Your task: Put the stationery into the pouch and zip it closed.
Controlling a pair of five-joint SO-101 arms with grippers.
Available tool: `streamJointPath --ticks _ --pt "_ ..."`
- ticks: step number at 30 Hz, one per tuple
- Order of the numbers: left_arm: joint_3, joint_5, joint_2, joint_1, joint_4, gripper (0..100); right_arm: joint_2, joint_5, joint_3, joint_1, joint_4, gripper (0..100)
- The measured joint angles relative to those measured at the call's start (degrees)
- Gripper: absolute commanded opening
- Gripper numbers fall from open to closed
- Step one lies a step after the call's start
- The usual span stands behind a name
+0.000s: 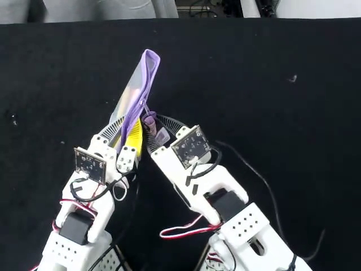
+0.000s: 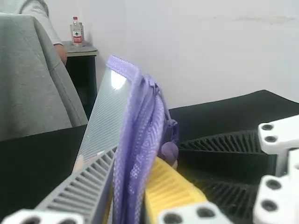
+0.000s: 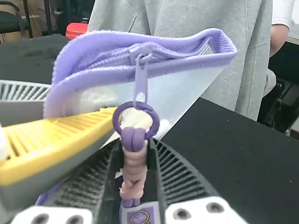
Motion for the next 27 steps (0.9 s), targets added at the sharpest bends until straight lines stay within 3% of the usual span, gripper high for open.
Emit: streamJointPath --ticks 9,15,20,27 --pt "0.0 0.0 0.1 0.0 0.0 3 0.1 0.5 -15.3 10.4 16.5 1.1" --pt "-0.4 -0.1 0.1 2.5 2.3 3 0.1 0.7 -20.4 13.8 17.2 1.1" --pt "0.3 -4.5 0.1 6.9 3.2 3 0.6 1.1 -21.1 13.8 17.2 1.1" --pt "0.6 -5.5 0.1 7.9 3.3 3 2.6 6.2 -21.1 15.1 17.1 1.1"
